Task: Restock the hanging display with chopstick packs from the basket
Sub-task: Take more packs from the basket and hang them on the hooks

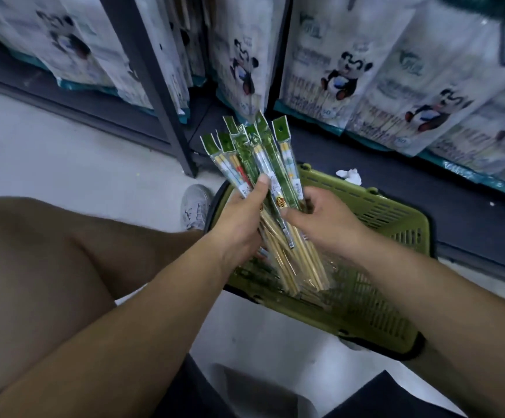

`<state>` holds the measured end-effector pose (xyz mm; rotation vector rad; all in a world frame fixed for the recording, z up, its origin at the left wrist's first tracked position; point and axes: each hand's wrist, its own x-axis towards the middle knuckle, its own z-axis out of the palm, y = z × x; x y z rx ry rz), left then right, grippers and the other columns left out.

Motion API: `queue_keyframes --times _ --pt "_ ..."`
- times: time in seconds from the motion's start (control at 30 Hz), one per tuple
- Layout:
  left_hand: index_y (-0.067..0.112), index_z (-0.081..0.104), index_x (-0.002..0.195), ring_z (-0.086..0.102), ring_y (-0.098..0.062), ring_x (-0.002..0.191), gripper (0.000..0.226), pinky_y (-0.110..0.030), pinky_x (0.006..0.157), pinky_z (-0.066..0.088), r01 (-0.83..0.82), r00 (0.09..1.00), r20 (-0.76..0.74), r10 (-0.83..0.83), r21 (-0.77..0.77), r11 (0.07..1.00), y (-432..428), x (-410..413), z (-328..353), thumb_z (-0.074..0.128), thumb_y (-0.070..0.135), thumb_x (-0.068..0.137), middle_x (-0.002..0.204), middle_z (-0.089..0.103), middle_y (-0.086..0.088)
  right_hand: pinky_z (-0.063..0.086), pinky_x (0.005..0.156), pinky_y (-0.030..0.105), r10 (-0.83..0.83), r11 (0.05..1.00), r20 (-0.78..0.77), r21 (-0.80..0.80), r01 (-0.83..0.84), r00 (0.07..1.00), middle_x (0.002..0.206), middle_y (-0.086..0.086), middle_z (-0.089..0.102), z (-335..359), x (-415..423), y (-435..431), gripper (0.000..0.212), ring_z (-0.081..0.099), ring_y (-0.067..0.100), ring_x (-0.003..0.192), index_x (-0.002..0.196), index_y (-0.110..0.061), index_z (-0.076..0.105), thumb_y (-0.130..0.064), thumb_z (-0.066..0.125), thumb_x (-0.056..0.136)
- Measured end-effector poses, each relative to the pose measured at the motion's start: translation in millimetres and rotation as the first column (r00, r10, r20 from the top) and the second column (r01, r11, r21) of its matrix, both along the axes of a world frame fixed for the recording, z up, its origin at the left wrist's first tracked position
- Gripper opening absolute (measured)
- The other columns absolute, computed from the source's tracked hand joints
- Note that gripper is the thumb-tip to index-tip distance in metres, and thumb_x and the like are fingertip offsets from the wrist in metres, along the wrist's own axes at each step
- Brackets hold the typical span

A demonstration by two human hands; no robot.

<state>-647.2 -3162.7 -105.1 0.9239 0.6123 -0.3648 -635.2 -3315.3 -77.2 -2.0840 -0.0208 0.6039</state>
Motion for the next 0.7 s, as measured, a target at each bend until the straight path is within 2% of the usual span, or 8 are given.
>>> queue_keyframes --times 0.1,0.23,0.33,0.43,0.5,0.57,0.63,0.7 --pt "-0.001 0.056 0.137 0.072 -0.035 0.106 0.056 -0.045 0.084 0.062 -0.024 0.996 0.084 0.03 -0.063 0.998 -9 6 25 0.07 0.028 0.091 0.125 0.071 -0.023 0.042 0.066 0.025 0.089 0.989 0.198 -0.136 -0.063 0.976 0.09 -0.004 0.064 30 -4 3 0.005 0.06 0.017 0.082 0.102 -0.024 0.064 -0.028 0.062 0.1" --pt "-0.01 0.063 0.128 0.076 -0.027 0.09 0.063 -0.036 0.074 0.062 -0.029 0.986 0.159 0.04 -0.075 0.997 -16 14 62 0.08 0.016 0.074 0.107 0.076 -0.019 0.035 0.078 0.032 0.185 0.941 0.388 -0.336 -0.049 0.903 0.086 0.0 0.041 66 -10 -1 0.03 0.047 0.02 0.086 0.078 -0.025 0.043 -0.033 0.046 0.106" --pt "-0.008 0.067 0.124 0.076 -0.028 0.086 0.051 -0.04 0.073 0.063 -0.012 0.98 0.2 0.016 -0.021 1.0 -19 20 88 0.082 0.012 0.08 0.102 0.078 -0.018 0.03 0.061 0.023 0.101 0.97 0.437 -0.244 0.01 0.894 0.079 -0.005 0.041 90 -8 -9 0.041 0.046 0.005 0.072 0.066 -0.033 0.037 -0.033 0.049 0.105" --pt "-0.001 0.063 0.124 0.076 -0.034 0.097 0.054 -0.052 0.086 0.062 -0.023 0.969 0.247 0.001 0.087 0.996 -24 27 115 0.088 0.015 0.079 0.109 0.077 -0.019 0.032 0.049 0.019 -0.062 0.988 0.485 -0.093 0.121 0.873 0.063 -0.008 0.05 112 -4 -16 0.036 0.046 0.006 0.057 0.066 -0.027 0.052 -0.031 0.061 0.1" --pt "0.005 0.063 0.117 0.077 -0.03 0.094 0.051 -0.048 0.08 0.064 -0.037 0.949 0.317 -0.007 0.134 0.99 -28 34 133 0.09 0.017 0.076 0.1 0.079 -0.012 0.04 0.051 0.027 -0.134 0.988 0.51 0.0 0.156 0.85 0.063 -0.008 0.057 128 -2 -21 0.022 0.049 0.01 0.056 0.078 -0.021 0.063 -0.033 0.066 0.097" --pt "0.009 0.065 0.111 0.078 -0.028 0.089 0.042 -0.041 0.073 0.064 -0.02 0.913 0.406 -0.044 0.152 0.988 -32 42 153 0.089 0.015 0.077 0.094 0.08 -0.007 0.05 0.058 0.031 -0.225 0.974 0.525 0.113 0.195 0.821 0.074 -0.004 0.065 144 1 -27 0.004 0.059 0.013 0.065 0.092 -0.033 0.068 -0.034 0.071 0.093" --pt "0.01 0.07 0.111 0.078 -0.027 0.092 0.037 -0.038 0.074 0.064 0.017 0.856 0.504 -0.117 0.198 0.98 -36 52 172 0.088 0.013 0.079 0.098 0.08 -0.008 0.051 0.056 0.022 -0.283 0.958 0.543 0.201 0.204 0.791 0.077 -0.008 0.067 164 5 -32 0.011 0.061 0.007 0.065 0.091 -0.048 0.065 -0.04 0.072 0.092" --pt "0.01 0.07 0.111 0.077 -0.028 0.094 0.042 -0.042 0.081 0.063 0.031 0.802 0.572 -0.171 0.246 0.969 -40 62 191 0.089 0.018 0.075 0.099 0.08 -0.008 0.046 0.053 0.023 -0.292 0.954 0.573 0.23 0.192 0.766 0.067 -0.008 0.061 185 10 -37 0.014 0.057 0.008 0.06 0.084 -0.042 0.063 -0.054 0.062 0.089"
